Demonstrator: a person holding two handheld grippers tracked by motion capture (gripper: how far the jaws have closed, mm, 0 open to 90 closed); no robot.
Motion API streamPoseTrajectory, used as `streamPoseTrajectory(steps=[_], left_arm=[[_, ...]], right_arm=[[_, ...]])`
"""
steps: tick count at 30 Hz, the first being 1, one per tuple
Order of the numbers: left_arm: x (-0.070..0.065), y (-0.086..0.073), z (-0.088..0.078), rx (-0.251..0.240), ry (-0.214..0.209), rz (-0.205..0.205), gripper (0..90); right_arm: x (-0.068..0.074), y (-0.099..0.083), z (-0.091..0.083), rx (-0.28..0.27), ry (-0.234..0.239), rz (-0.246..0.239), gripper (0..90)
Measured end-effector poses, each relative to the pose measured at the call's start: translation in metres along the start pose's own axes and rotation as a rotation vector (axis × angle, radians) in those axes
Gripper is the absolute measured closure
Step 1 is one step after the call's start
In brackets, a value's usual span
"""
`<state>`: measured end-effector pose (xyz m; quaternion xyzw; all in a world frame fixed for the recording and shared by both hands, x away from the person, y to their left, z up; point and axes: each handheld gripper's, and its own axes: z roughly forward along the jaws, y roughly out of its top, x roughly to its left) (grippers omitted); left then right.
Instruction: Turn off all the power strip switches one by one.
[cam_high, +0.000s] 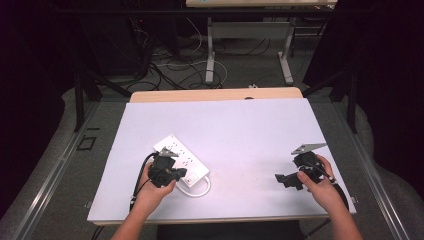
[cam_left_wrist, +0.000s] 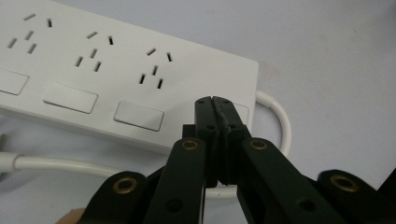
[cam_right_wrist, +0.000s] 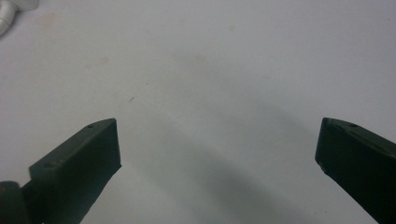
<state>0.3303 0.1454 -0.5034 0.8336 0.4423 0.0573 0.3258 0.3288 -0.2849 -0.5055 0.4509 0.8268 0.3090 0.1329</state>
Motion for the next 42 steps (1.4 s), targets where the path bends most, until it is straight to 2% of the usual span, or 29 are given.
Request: streamPoseTrajectory(steps=[2,4,8,14,15,16,22,25,30,32,36,39,42], left_arm=[[-0.003,0.0,0.004,0.006,-0.001,-0.007,90.0],[-0.005,0.0,0.01,0.0,0.001,0.008,90.0],[-0.009,0.001,0.015,-0.003,-0.001,0.009,90.0],[-0.012,0.001,0.024,0.016,-0.004,0.006,90.0],[-0.012,0.001,0.025,0.025,-0.005,0.017,90.0],[-0.012,0.001,0.026,0.018,-0.003,0.015,90.0],[-0.012,0.001,0.028,0.028,-0.007,0.02,90.0],[-0.012,0.001,0.028,0.031,-0.004,0.033,90.0],[-0.013,0.001,0.029,0.039,0.007,0.03,90.0],[-0.013,0.0,0.029,0.033,0.005,0.019,90.0],[-0.014,0.0,0.028,0.016,0.016,0.035,90.0],[-0.012,0.001,0.027,0.011,0.0,0.018,90.0],[-0.011,0.002,0.026,0.018,0.002,0.012,90.0]], right_arm=[[0.0,0.0,0.0,-0.003,-0.001,0.002,0.0],[0.0,0.0,0.0,-0.001,0.0,0.001,0.0],[-0.001,-0.001,0.001,0.002,-0.004,0.003,0.0],[-0.001,-0.001,0.001,0.005,-0.001,-0.003,0.0],[-0.001,-0.001,0.001,0.004,0.0,-0.001,0.0],[-0.001,-0.001,0.001,0.005,-0.001,0.001,0.0],[-0.001,-0.001,0.001,0.001,-0.003,0.005,0.0],[-0.002,-0.002,0.001,0.001,-0.004,0.007,0.0],[-0.001,-0.001,0.002,0.002,-0.002,0.002,0.0],[0.0,-0.001,0.003,0.002,-0.001,0.002,0.0],[0.0,-0.001,0.003,0.004,-0.002,-0.003,0.0],[0.0,-0.001,0.002,0.003,-0.004,0.005,0.0],[-0.001,-0.002,0.002,0.003,-0.006,0.003,0.0]])
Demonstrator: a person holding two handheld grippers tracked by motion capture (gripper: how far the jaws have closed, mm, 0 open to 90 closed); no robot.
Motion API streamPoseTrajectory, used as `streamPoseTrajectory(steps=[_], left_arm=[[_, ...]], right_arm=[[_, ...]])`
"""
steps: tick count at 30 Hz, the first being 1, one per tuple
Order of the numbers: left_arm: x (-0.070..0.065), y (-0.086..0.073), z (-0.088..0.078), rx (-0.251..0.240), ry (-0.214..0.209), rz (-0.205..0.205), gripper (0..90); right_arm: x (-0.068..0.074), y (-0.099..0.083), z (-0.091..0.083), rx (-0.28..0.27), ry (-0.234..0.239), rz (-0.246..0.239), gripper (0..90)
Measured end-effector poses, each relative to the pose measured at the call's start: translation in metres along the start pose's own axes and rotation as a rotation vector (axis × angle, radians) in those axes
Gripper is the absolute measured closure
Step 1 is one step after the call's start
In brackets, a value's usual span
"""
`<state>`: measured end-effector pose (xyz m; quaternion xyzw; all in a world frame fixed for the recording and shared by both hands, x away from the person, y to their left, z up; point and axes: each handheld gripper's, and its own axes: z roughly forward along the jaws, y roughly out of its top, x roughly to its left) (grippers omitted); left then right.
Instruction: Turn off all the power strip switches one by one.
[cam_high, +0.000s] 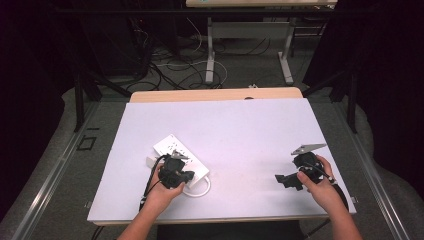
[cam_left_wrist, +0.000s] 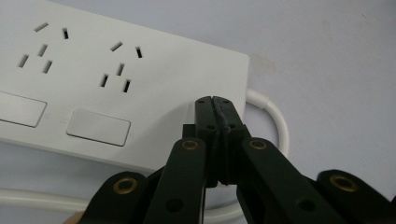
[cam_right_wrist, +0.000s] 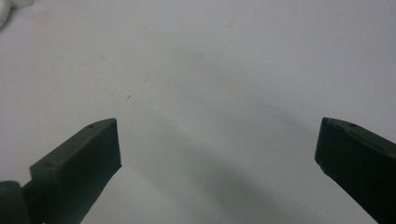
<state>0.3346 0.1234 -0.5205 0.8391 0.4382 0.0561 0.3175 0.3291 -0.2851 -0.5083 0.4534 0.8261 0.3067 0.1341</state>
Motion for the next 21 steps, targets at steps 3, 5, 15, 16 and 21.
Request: streamPoseTrajectory(steps=[3,5,15,16,21], left_arm=[[0.001,0.001,-0.002,0.0,0.008,-0.004,90.0],[0.001,0.002,-0.004,-0.012,0.011,-0.005,90.0],[0.007,0.005,-0.014,-0.031,0.033,-0.033,90.0],[0.007,0.005,-0.014,-0.031,0.033,-0.033,90.0],[0.012,0.007,-0.018,-0.019,0.038,-0.037,90.0]], right_arm=[[-0.001,0.0,0.0,0.001,0.003,0.0,0.0],[-0.001,0.0,0.0,0.001,0.001,0.002,0.0],[0.0,0.0,0.0,-0.001,0.0,0.001,0.0],[0.0,0.0,0.0,-0.001,0.0,0.0,0.0],[0.0,0.0,0.0,0.002,0.0,0.004,0.0]])
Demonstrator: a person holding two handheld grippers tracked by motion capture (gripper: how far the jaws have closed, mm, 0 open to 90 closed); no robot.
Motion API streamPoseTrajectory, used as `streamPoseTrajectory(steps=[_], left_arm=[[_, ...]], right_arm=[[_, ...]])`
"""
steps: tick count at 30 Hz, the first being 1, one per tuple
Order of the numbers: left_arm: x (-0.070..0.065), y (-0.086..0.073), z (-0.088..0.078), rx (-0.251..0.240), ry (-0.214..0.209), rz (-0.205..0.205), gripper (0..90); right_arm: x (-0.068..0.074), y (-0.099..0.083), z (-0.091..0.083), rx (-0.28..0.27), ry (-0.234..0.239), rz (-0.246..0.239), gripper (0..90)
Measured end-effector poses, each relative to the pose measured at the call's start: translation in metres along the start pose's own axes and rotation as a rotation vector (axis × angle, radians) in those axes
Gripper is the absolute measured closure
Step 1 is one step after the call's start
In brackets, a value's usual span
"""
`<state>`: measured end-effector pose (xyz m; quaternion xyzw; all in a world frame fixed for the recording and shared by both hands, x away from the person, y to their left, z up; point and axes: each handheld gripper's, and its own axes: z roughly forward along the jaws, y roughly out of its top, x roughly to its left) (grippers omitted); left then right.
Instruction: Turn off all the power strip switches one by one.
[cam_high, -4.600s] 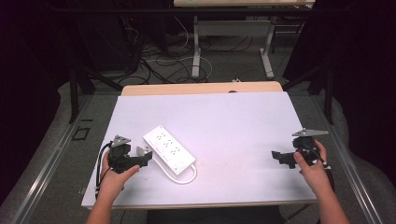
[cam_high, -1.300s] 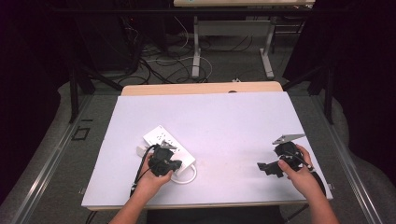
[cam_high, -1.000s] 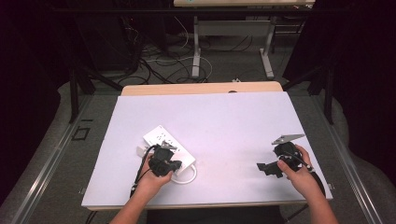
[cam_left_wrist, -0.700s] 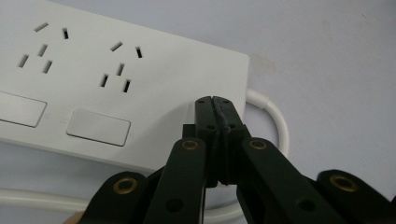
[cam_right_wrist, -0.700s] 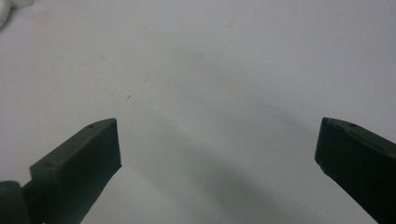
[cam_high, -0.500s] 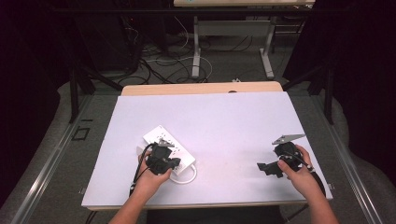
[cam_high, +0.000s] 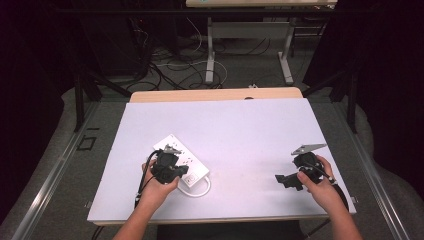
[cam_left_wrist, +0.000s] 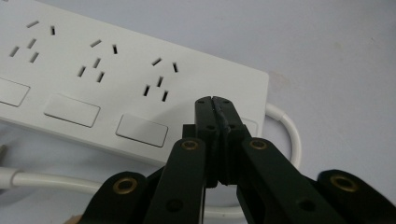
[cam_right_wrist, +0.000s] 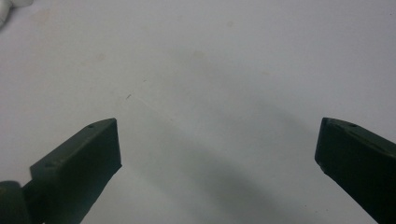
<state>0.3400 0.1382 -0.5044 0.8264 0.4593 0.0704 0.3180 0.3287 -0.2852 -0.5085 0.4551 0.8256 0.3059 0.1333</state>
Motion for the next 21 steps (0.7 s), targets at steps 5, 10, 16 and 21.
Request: streamPoseTrajectory(steps=[5,10,16,21], left_arm=[[0.003,0.002,-0.001,0.007,0.042,-0.008,90.0],[0.007,0.005,-0.002,-0.001,0.046,-0.027,90.0],[0.013,0.007,0.0,0.006,0.051,-0.048,90.0],[0.019,0.007,0.002,0.004,0.068,-0.07,90.0]], right_arm=[[0.0,0.0,0.0,-0.002,0.001,-0.008,0.0],[0.0,0.0,0.0,0.001,0.002,-0.001,0.0],[0.0,0.0,0.0,0.002,0.003,-0.002,0.0],[-0.001,-0.001,0.0,0.002,0.001,0.0,0.0]])
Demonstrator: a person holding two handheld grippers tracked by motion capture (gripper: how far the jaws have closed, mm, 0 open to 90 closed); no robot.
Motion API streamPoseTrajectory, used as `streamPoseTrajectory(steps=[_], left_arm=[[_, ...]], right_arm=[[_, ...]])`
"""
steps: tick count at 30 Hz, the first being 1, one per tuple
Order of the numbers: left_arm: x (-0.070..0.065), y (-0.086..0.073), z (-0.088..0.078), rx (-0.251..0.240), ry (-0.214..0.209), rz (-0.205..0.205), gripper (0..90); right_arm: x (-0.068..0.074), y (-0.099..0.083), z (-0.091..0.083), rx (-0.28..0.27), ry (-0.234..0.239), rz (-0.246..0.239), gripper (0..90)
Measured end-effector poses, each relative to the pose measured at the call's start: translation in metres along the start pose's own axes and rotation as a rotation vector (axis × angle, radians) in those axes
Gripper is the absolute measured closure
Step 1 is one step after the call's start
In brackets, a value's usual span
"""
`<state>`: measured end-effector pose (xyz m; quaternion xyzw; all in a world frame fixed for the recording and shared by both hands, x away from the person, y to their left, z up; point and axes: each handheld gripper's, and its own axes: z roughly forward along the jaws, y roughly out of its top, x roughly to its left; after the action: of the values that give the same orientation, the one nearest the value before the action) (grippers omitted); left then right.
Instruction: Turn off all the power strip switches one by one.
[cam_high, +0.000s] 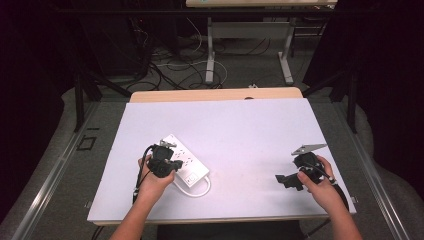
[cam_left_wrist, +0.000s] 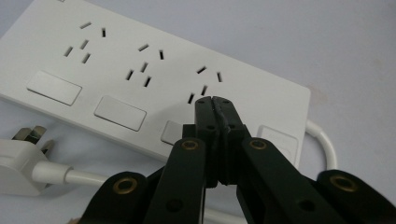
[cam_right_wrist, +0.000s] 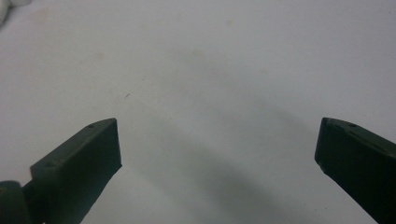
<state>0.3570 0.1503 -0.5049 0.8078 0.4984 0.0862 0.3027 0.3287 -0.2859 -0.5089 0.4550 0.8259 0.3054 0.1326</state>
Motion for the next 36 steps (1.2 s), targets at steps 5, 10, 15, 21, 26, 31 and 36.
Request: streamPoseTrajectory(steps=[5,10,15,21,26,31,36], left_arm=[[0.007,0.0,0.001,0.003,0.012,-0.022,90.0],[0.013,0.001,0.004,0.007,0.019,-0.042,90.0],[0.015,0.0,0.008,0.018,0.022,-0.043,90.0],[0.018,-0.001,0.009,0.018,0.032,-0.041,90.0],[0.019,-0.001,0.011,0.023,0.027,-0.049,90.0],[0.02,-0.001,0.011,0.019,0.025,-0.047,90.0],[0.021,-0.001,0.011,0.021,0.024,-0.037,90.0]], right_arm=[[0.0,0.0,0.0,0.003,-0.001,-0.005,0.0],[0.0,0.0,0.001,0.004,0.006,-0.001,0.0],[0.0,0.0,0.001,0.005,0.005,-0.002,0.0],[0.0,0.0,0.001,0.006,0.003,-0.004,0.0],[0.0,0.0,0.001,0.005,0.003,-0.003,0.0],[0.0,0.0,0.0,0.002,0.003,-0.004,0.0],[0.0,0.0,0.001,0.003,0.002,-0.006,0.0]])
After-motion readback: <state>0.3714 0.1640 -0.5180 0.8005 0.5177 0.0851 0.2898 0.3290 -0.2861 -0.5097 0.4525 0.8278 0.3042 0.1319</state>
